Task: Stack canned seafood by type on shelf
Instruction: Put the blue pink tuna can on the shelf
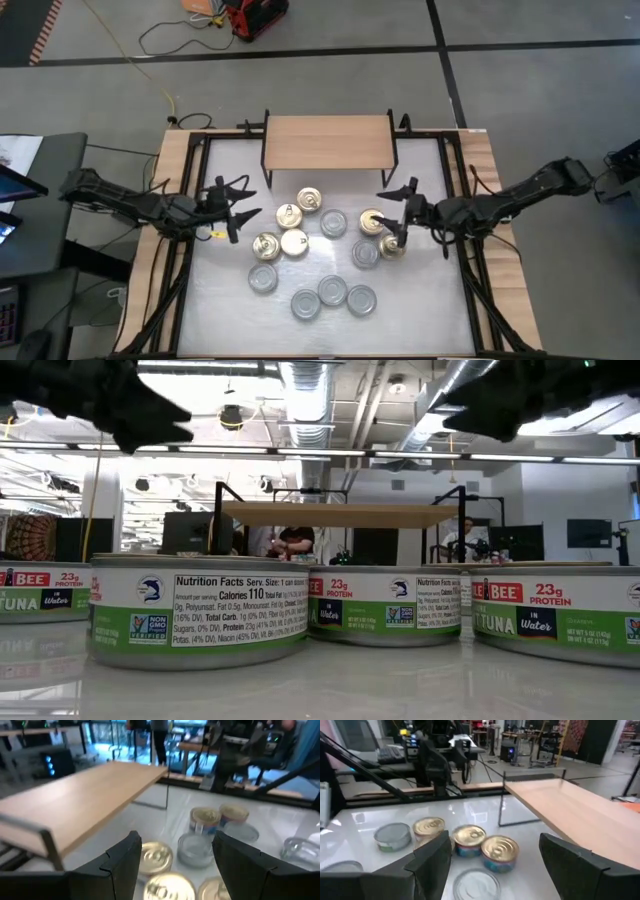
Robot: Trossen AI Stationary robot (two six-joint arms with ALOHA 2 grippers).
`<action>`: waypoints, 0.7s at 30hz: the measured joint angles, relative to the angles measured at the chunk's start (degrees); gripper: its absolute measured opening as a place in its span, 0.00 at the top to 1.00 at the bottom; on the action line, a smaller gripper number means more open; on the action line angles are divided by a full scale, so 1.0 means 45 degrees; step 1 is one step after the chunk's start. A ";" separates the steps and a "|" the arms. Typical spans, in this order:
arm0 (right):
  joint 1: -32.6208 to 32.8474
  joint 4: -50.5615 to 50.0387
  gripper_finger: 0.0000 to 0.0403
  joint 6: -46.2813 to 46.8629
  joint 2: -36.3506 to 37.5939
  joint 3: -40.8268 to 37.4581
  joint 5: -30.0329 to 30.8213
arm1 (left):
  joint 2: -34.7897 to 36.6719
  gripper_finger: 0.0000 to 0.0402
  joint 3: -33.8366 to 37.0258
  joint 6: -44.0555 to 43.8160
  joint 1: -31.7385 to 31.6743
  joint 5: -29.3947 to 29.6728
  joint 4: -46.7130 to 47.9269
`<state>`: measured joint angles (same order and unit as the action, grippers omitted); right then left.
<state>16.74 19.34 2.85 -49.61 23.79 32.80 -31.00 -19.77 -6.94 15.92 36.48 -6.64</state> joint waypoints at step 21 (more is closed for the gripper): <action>0.0101 -1.2805 0.23 0.6268 -0.2163 0.4600 -0.1808 | -0.2131 0.42 -0.0059 -0.2685 0.0171 -0.0813 0.0709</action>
<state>17.19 -38.28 31.05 -59.34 44.49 24.66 -40.59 -20.04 -19.03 16.69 32.82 -3.44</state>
